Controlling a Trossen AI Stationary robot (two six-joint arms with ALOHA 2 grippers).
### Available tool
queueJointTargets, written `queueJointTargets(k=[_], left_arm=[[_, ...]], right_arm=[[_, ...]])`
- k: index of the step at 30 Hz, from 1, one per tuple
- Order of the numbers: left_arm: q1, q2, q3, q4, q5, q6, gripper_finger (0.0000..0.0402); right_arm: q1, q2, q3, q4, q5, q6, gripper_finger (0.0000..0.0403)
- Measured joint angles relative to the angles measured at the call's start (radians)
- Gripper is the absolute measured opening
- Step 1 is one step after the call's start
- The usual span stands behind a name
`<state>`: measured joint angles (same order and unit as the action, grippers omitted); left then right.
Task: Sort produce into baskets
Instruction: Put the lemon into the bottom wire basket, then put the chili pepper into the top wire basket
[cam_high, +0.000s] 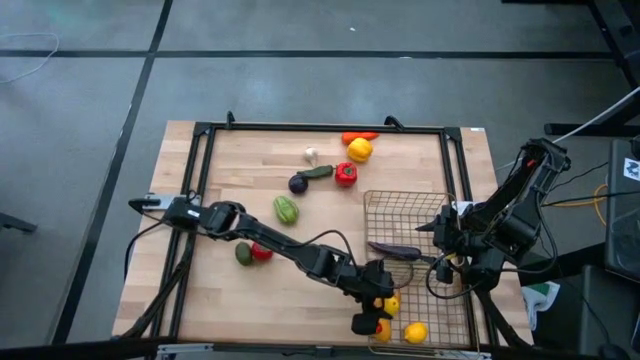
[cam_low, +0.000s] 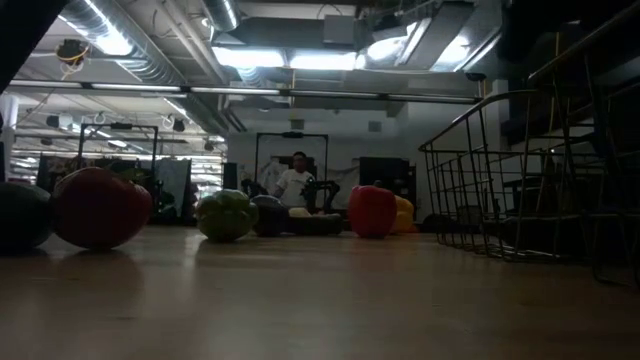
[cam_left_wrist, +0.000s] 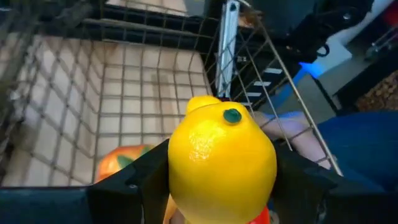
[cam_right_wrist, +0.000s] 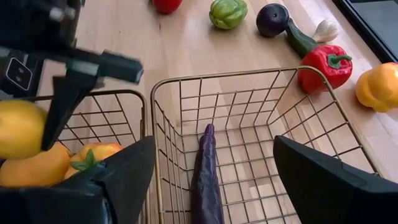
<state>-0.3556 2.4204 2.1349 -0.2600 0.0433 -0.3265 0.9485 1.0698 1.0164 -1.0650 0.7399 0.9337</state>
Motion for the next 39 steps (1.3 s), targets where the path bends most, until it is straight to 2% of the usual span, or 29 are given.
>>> queueJointTargets(k=[8,18,39], left_arm=[[-0.007,0.007,0.0,0.017,-0.025,0.064,0.0221],[-0.007,0.008,0.0,-0.01,-0.062,0.064,0.0279],[0.018,-0.017,0.0,-0.023,-0.061,0.067,0.0276]], right_arm=[[0.0,0.0,0.0,0.0,0.0,0.0,0.0325],[0.0,0.0,0.0,0.0,0.0,0.0,0.0325],[0.0,0.0,-0.001,0.001,0.0,0.0,0.0325]])
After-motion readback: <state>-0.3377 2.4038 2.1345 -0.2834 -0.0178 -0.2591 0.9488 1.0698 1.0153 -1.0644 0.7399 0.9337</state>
